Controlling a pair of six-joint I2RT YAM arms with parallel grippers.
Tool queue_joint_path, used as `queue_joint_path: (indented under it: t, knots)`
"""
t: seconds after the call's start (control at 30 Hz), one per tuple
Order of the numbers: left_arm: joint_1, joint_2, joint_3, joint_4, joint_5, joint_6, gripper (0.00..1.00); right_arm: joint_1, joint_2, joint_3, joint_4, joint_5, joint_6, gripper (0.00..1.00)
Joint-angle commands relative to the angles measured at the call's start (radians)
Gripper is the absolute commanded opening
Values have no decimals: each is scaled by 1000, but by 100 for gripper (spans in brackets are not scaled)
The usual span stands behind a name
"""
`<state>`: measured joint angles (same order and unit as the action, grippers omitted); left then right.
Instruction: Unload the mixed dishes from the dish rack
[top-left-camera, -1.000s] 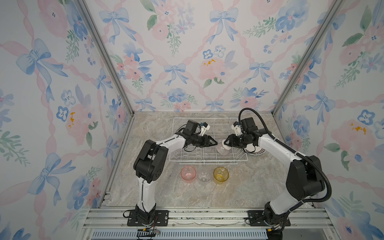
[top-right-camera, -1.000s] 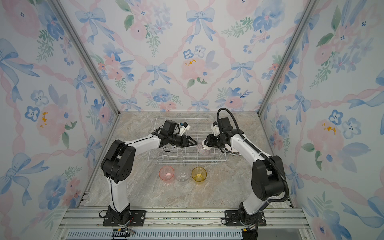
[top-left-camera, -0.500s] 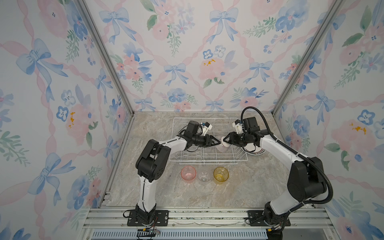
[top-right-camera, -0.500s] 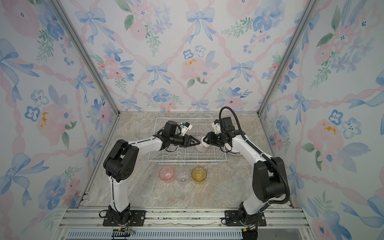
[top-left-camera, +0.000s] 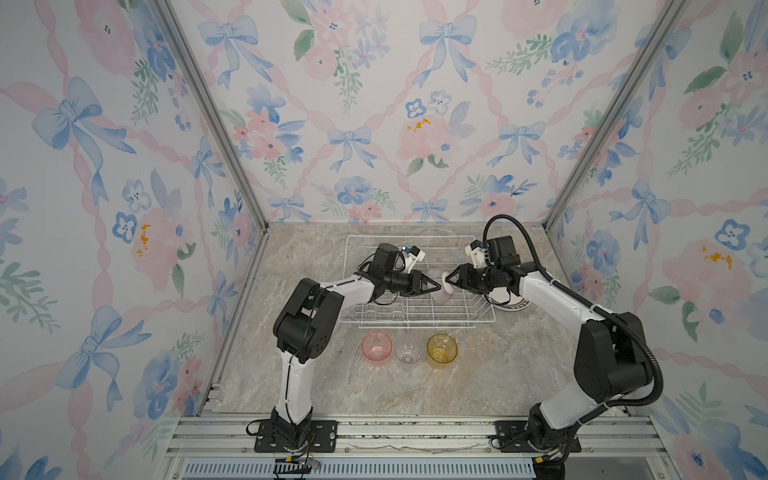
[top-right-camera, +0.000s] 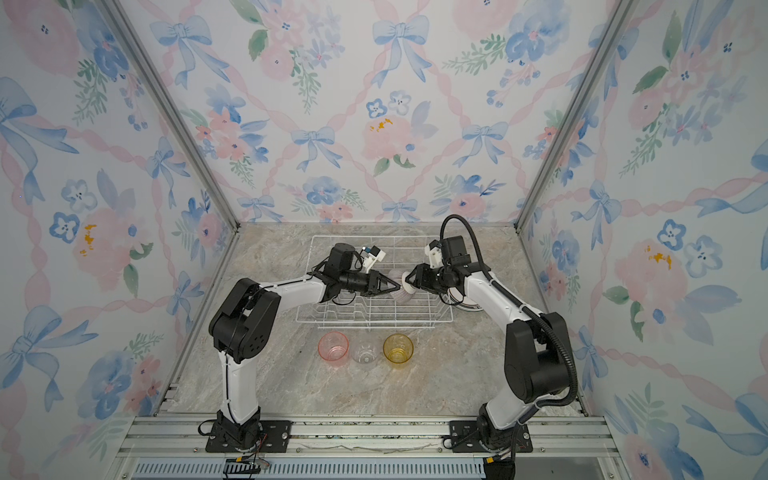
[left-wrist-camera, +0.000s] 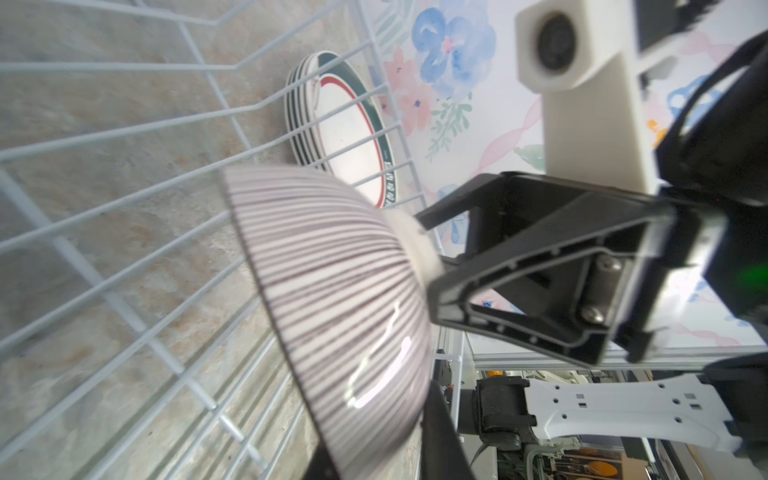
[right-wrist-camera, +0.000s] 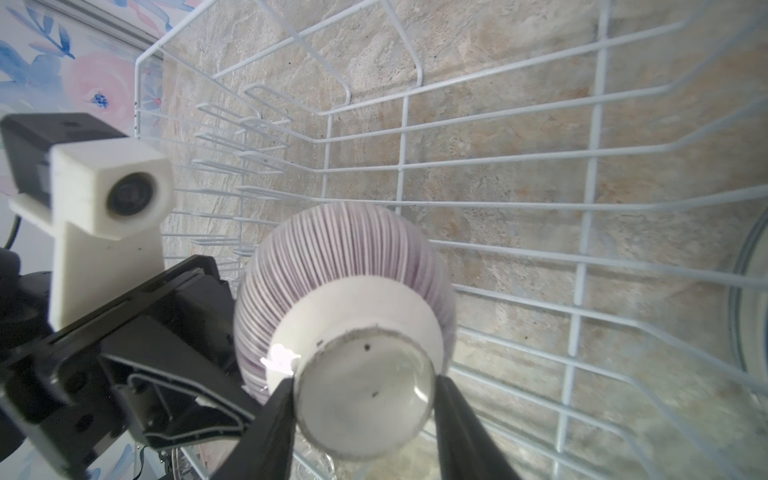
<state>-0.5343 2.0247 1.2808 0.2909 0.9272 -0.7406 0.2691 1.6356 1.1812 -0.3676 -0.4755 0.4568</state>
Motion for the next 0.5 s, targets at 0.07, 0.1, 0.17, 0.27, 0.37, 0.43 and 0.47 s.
queue_joint_path:
  t: [0.07,0.1,0.17,0.27,0.37,0.43,0.47]
  knots:
    - [-10,18,8,35,40,7,0,17,28,-15,45,-34,7,19]
    - [-11,20,11,39,44,6,0,19,45,-17,46,-35,7,19]
    - [-10,29,17,42,45,3,0,23,57,-20,48,-38,7,19]
    - [-14,35,22,42,47,5,0,28,60,-21,50,-35,7,19]
    - [-16,15,12,42,23,14,0,28,42,-11,18,-5,-13,19]
    - [-16,-2,7,38,13,25,0,25,25,6,-24,26,-42,19]
    - [-18,-10,8,31,10,35,0,25,25,14,-42,40,-54,19]
